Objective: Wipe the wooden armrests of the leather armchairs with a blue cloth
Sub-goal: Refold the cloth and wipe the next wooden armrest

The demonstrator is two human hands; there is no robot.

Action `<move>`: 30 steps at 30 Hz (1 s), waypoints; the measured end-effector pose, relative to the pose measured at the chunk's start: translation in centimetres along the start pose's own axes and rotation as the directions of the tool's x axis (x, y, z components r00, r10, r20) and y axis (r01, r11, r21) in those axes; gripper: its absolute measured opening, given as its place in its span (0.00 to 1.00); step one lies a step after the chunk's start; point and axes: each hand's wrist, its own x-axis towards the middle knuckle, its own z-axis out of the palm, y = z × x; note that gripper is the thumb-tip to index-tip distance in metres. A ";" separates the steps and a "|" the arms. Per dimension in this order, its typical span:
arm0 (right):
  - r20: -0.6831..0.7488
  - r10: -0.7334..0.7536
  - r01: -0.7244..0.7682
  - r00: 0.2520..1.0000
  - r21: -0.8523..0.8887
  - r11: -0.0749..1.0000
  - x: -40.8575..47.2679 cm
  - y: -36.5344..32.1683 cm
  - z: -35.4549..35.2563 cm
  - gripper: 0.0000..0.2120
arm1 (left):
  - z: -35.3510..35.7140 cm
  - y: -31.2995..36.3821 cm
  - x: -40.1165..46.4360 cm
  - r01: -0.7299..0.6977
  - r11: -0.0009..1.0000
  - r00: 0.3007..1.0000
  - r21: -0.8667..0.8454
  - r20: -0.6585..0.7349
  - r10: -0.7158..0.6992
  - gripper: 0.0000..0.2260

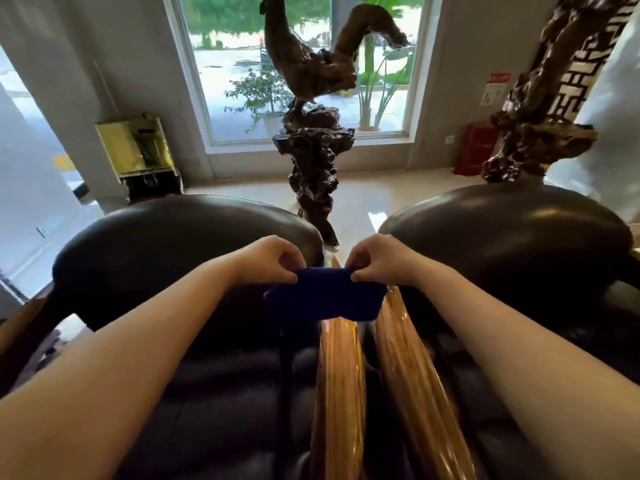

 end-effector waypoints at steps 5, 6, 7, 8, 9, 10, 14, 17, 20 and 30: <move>0.078 0.014 -0.020 0.997 0.068 0.997 1.9 5.4 3.8 0.07 | 4.6 -2.9 3.0 0.074 0.996 0.996 -0.044 0.047 -0.071 0.09; 0.096 0.027 -0.036 0.995 0.089 0.995 2.3 6.6 4.7 0.06 | 5.6 -3.5 3.7 0.084 0.995 0.995 -0.052 0.058 -0.081 0.10; 0.114 0.042 -0.054 0.993 0.105 0.993 2.7 7.7 5.7 0.06 | 6.7 -4.2 4.3 0.095 0.994 0.994 -0.061 0.068 -0.091 0.10; 0.128 0.057 -0.072 0.990 0.117 0.990 3.2 8.8 6.8 0.06 | 7.7 -5.0 5.0 0.107 0.992 0.992 -0.071 0.078 -0.102 0.11; 0.141 0.074 -0.093 0.987 0.130 0.987 3.6 9.9 7.7 0.06 | 8.7 -5.8 5.6 0.119 0.990 0.990 -0.081 0.087 -0.112 0.11; 0.152 0.090 -0.112 0.984 0.143 0.983 4.1 11.0 8.8 0.07 | 9.8 -6.6 6.3 0.131 0.987 0.988 -0.091 0.097 -0.122 0.11; 0.176 0.151 -0.181 0.973 0.169 0.969 5.6 14.7 12.8 0.07 | 13.7 -9.7 8.8 0.174 0.974 0.980 -0.144 0.127 -0.156 0.08; 0.208 0.177 -0.212 0.962 0.159 0.964 7.1 17.6 15.8 0.08 | 16.8 -12.3 10.9 0.194 0.968 0.974 -0.158 0.151 -0.170 0.08; 0.265 0.202 -0.250 0.943 0.160 0.955 7.7 19.4 17.3 0.08 | 18.7 -13.7 11.8 0.213 0.962 0.965 -0.170 0.194 -0.179 0.08; 0.245 0.283 -0.321 0.927 0.130 0.938 15.0 26.2 24.3 0.09 | 23.4 -21.0 18.5 0.280 0.940 0.954 -0.195 0.163 -0.251 0.08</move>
